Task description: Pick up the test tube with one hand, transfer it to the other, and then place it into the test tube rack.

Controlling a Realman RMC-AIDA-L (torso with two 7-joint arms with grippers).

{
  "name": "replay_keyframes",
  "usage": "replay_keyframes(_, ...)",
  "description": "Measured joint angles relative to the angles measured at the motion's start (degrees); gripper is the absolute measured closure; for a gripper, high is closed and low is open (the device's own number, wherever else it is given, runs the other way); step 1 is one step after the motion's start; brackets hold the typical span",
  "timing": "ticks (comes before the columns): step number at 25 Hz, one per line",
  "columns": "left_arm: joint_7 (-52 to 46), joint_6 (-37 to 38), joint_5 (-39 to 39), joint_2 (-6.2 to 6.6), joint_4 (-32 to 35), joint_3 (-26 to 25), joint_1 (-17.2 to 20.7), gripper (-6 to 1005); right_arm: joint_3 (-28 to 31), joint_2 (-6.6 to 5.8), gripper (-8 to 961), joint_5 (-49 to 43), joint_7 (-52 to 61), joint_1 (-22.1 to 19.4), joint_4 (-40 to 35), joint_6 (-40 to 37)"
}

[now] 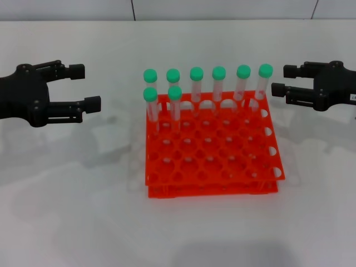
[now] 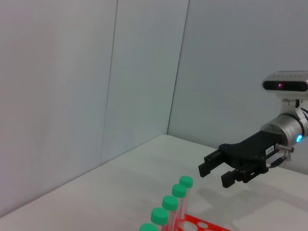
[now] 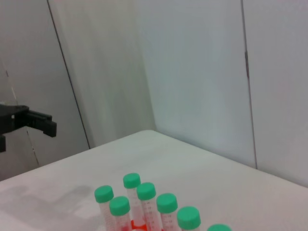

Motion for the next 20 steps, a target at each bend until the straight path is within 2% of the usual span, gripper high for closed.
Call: replay_keyframes(20, 0.22, 0.0, 0.01, -0.26, -0.1, 0.1, 0.61, 119, 0.0, 0.04, 383, -0.95, 0.15, -0.05, 0.26, -0.57)
